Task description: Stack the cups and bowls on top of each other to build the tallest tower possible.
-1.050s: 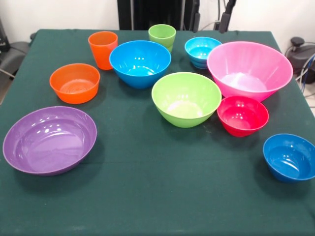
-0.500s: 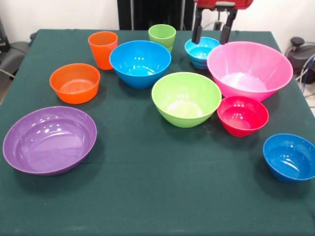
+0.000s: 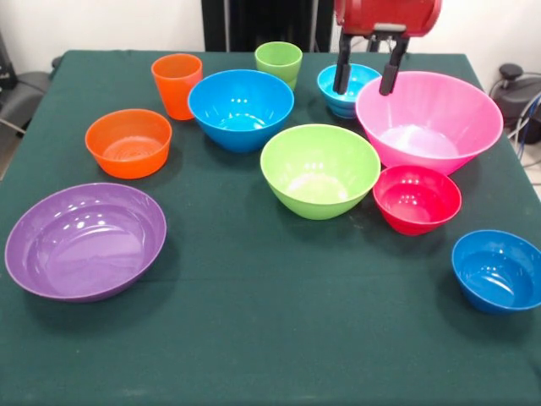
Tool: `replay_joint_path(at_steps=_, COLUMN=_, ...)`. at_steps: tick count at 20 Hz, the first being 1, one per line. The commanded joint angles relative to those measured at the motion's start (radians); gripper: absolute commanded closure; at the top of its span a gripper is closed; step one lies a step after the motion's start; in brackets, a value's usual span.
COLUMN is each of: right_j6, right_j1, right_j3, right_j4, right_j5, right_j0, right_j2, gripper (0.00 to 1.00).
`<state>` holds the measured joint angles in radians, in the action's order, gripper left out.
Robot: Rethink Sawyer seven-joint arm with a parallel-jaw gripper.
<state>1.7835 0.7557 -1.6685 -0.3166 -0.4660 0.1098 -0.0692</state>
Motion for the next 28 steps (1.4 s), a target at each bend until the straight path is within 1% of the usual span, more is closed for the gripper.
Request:
replay_joint_path(at_steps=1, right_j6=0.184, right_j1=-0.078, right_j3=-0.044, right_j4=0.0, right_j5=0.077, right_j0=-0.027, right_j2=0.018, gripper=0.0)
replay_joint_path(at_steps=6, right_j6=0.187, right_j1=-0.093, right_j3=-0.029, right_j4=-0.005, right_j5=0.095, right_j0=-0.053, right_j2=0.046, gripper=0.0)
replay_joint_path(at_steps=11, right_j6=0.187, right_j1=-0.115, right_j3=-0.017, right_j4=-0.016, right_j5=0.145, right_j0=-0.077, right_j2=0.07, gripper=0.0)
replay_joint_path(at_steps=13, right_j6=0.193, right_j1=-0.123, right_j3=-0.012, right_j4=-0.028, right_j5=0.175, right_j0=-0.102, right_j2=0.094, gripper=0.0)
replay_joint_path(at_steps=15, right_j6=0.206, right_j1=-0.127, right_j3=-0.003, right_j4=-0.039, right_j5=0.191, right_j0=-0.145, right_j2=0.132, gripper=0.0)
replay_joint_path(at_steps=17, right_j6=0.211, right_j1=-0.131, right_j3=-0.003, right_j4=-0.033, right_j5=0.198, right_j0=-0.17, right_j2=0.149, gripper=0.0)
replay_joint_path(at_steps=22, right_j6=0.211, right_j1=-0.113, right_j3=-0.029, right_j4=-0.014, right_j5=0.201, right_j0=-0.212, right_j2=0.175, gripper=0.0)
replay_joint_path(at_steps=23, right_j6=0.204, right_j1=-0.102, right_j3=-0.042, right_j4=-0.012, right_j5=0.202, right_j0=-0.208, right_j2=0.172, gripper=0.0)
replay_joint_path(at_steps=24, right_j6=0.206, right_j1=-0.1, right_j3=-0.046, right_j4=-0.01, right_j5=0.206, right_j0=-0.218, right_j2=0.178, gripper=0.0)
replay_joint_path(at_steps=25, right_j6=0.201, right_j1=-0.098, right_j3=-0.055, right_j4=-0.014, right_j5=0.218, right_j0=-0.215, right_j2=0.182, gripper=0.0)
replay_joint_path(at_steps=26, right_j6=0.204, right_j1=-0.1, right_j3=-0.056, right_j4=-0.015, right_j5=0.224, right_j0=-0.226, right_j2=0.191, gripper=0.0)
replay_joint_path(at_steps=27, right_j6=0.199, right_j1=-0.097, right_j3=-0.07, right_j4=-0.028, right_j5=0.245, right_j0=-0.22, right_j2=0.199, gripper=0.0)
replay_joint_path(at_steps=28, right_j6=0.202, right_j1=-0.101, right_j3=-0.071, right_j4=-0.032, right_j5=0.256, right_j0=-0.231, right_j2=0.21, gripper=0.0)
